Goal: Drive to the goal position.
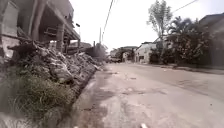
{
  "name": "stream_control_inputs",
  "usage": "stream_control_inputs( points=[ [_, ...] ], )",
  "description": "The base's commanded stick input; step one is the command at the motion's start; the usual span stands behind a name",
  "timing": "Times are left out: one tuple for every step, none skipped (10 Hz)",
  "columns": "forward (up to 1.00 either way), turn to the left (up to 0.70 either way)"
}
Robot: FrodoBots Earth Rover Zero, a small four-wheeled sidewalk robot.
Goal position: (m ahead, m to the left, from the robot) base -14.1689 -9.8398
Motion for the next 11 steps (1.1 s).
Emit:
stream_control_inputs(
  points=[
    [0.04, 0.00],
    [0.04, 0.00],
    [0.04, 0.00],
    [0.04, 0.00],
    [0.04, 0.00],
    [0.04, 0.00],
    [0.04, 0.00],
    [0.04, 0.00],
    [0.04, 0.00],
    [0.04, 0.00],
    [0.04, 0.00]
  ],
)
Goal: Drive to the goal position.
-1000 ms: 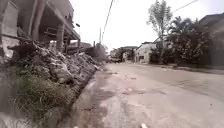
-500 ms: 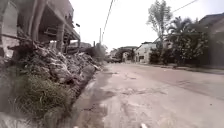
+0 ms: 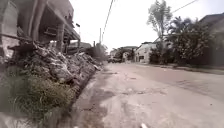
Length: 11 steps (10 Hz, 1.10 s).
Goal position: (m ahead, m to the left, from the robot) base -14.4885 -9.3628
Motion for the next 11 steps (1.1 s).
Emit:
stream_control_inputs(
  points=[
    [0.04, 0.00],
    [0.04, 0.00],
    [0.04, 0.00],
    [0.05, 0.00],
    [0.04, 0.00],
    [0.04, 0.00],
    [0.04, 0.00],
    [0.05, 0.00],
    [0.05, 0.00],
    [0.05, 0.00],
    [0.05, 0.00]
  ],
)
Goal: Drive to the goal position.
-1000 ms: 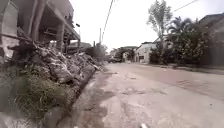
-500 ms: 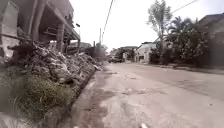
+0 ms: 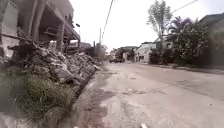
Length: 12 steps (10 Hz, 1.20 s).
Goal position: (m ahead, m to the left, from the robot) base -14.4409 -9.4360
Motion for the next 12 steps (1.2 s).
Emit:
stream_control_inputs(
  points=[
    [0.05, 0.00],
    [0.04, 0.00],
    [0.04, 0.00],
    [0.04, 0.00],
    [0.04, 0.00],
    [0.05, 0.00],
    [0.04, 0.00],
    [0.04, 0.00],
    [0.05, 0.00],
    [0.04, 0.00],
    [0.04, 0.00],
    [0.04, 0.00]
  ],
)
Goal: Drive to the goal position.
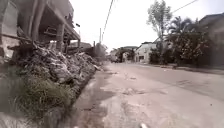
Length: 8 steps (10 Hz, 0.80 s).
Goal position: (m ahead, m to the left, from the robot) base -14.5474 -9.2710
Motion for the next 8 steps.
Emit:
stream_control_inputs(
  points=[
    [0.04, 0.00],
    [0.04, 0.00],
    [0.04, 0.00],
    [0.04, 0.00],
    [0.04, 0.00],
    [0.05, 0.00],
    [0.04, 0.00],
    [0.04, 0.00]
  ],
)
